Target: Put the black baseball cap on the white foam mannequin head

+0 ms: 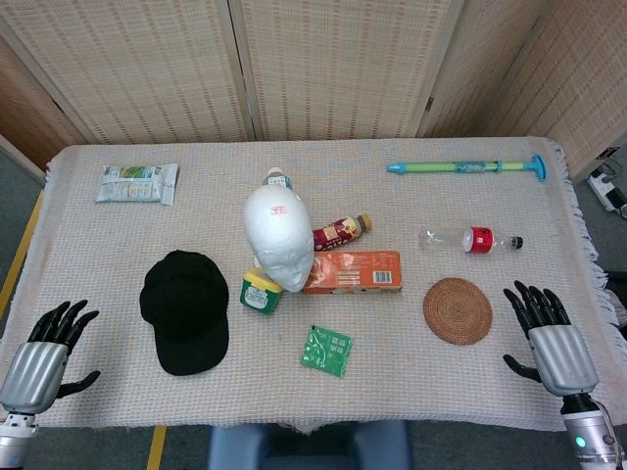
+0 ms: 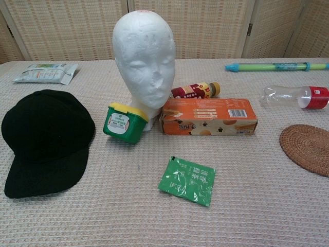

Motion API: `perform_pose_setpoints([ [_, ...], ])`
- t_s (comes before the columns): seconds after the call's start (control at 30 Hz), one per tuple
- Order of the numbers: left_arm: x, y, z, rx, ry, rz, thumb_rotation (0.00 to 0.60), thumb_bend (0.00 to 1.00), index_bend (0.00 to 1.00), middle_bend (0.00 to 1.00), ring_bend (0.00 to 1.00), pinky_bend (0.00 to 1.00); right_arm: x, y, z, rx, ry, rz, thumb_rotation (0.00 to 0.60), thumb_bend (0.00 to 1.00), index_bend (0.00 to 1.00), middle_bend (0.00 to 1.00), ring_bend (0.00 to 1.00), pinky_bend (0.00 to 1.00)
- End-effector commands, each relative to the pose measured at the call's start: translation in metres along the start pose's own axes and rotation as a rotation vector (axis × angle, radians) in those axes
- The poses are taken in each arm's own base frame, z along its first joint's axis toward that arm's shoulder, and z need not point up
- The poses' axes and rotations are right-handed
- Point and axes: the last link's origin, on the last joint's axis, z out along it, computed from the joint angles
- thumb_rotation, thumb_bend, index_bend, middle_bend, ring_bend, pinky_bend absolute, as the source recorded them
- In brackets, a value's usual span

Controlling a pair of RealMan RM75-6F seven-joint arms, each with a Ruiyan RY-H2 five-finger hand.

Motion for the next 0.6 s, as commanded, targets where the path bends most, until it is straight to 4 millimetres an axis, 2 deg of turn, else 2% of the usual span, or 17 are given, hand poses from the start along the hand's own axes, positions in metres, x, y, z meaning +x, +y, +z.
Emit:
perform_pose_setpoints([
  [0.03, -0.005, 0.008, -0.002, -0.029, -0.031, -0.044, 0.6, 0.16, 0.2, 0.11, 0.0, 0.15, 0.001, 0.001, -0.001, -0.006, 0.003, 0.003, 0.6, 0.11, 0.0, 0.0, 0.0, 0.0],
  [0.27, -0.029, 0.038, -0.013, -0.151, -0.097, -0.128, 0.6, 0.14, 0.2, 0.15, 0.03, 0.2, 0.008, 0.005, -0.008, -0.021, 0.016, 0.005, 0.6, 0.11, 0.0, 0.0, 0.0, 0.0],
  [0.33, -0.041, 0.051, -0.017, -0.2, -0.08, -0.189, 0.6, 0.13, 0.23, 0.2, 0.07, 0.25, 0.009, 0.007, -0.011, -0.027, 0.02, -0.002, 0.6, 0.11, 0.0, 0.0, 0.0, 0.0],
  [0.4, -0.055, 0.064, -0.02, -0.251, -0.047, -0.22, 0.6, 0.13, 0.28, 0.3, 0.16, 0.36, 0.011, 0.007, -0.012, -0.034, 0.023, 0.004, 0.6, 0.11, 0.0, 0.0, 0.0, 0.0],
  [0.5, -0.077, 0.075, -0.02, -0.317, -0.024, -0.195, 0.6, 0.13, 0.36, 0.42, 0.27, 0.46, 0.011, 0.006, -0.013, -0.03, 0.027, 0.001, 0.6, 0.1, 0.0, 0.0, 0.0, 0.0],
  [0.6, -0.1, 0.083, -0.017, -0.354, -0.021, -0.155, 0.6, 0.13, 0.4, 0.48, 0.32, 0.52, 0.008, 0.005, -0.012, -0.029, 0.017, -0.008, 0.6, 0.11, 0.0, 0.0, 0.0, 0.0],
])
